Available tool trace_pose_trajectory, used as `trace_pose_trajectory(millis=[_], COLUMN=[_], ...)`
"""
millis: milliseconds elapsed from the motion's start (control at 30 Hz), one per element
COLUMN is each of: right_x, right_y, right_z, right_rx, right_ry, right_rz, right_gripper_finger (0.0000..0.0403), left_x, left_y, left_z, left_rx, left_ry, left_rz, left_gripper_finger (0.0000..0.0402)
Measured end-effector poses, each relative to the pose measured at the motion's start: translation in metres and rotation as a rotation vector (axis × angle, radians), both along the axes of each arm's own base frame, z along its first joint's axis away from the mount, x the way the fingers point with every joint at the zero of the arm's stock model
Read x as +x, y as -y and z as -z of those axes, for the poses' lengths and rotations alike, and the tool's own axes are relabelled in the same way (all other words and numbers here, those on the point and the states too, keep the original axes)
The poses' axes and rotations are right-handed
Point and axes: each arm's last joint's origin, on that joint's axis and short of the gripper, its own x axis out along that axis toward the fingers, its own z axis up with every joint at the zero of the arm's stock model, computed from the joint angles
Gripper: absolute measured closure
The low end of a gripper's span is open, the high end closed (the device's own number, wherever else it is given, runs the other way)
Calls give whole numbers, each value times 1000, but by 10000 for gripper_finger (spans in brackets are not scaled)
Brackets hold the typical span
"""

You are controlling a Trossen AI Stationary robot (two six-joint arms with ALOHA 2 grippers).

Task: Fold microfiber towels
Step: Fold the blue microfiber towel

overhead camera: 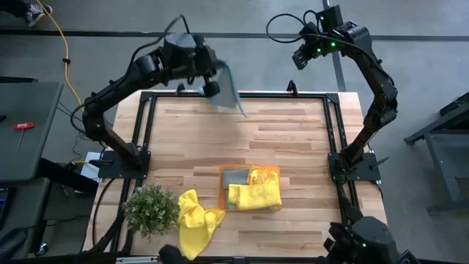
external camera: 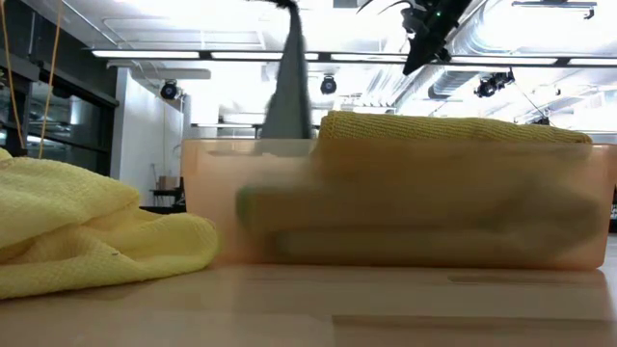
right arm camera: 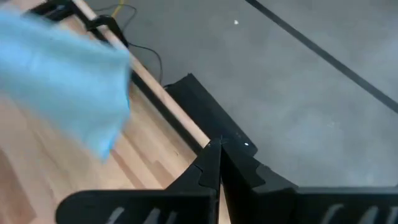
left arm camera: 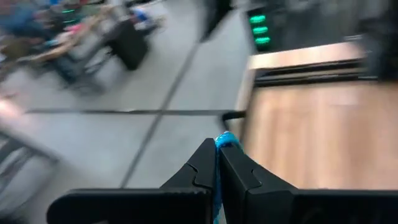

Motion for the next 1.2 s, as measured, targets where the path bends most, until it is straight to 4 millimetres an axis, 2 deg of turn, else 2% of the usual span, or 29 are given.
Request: trace_pose_trajectory(millis=[133,300,500,667,800,967,1100,1200], right_x=[0,4,22,37,44,45,45,45], right_y=[-2,-5,-4,-4,-6,-6,-6,-6], right_z=[1,7,24,34,37,37,37,37], right_rx=[35,130,230,248,235,228,227,221], right_ry=[16,60,22,-8,-49,-61,-61,-57], right_rz=[-35,-127,-175,-211,-204,-199,-199,-199], right_gripper_finger=[403,403,402,402,402,402,402,402], left_x=[4,-3,2,1,-19,-61,-89,-93], left_y=[20,21,9,-23,-55,-82,-84,-75], left_z=[9,29,67,92,96,101,108,112], left_rx=[-74,-214,-340,-313,-328,-425,-621,-808], left_ry=[-101,-241,-344,-370,-349,-369,-399,-389], left_rz=[18,-84,-202,-359,-491,-727,-839,-828], left_gripper_finger=[401,401,401,401,401,401,401,401])
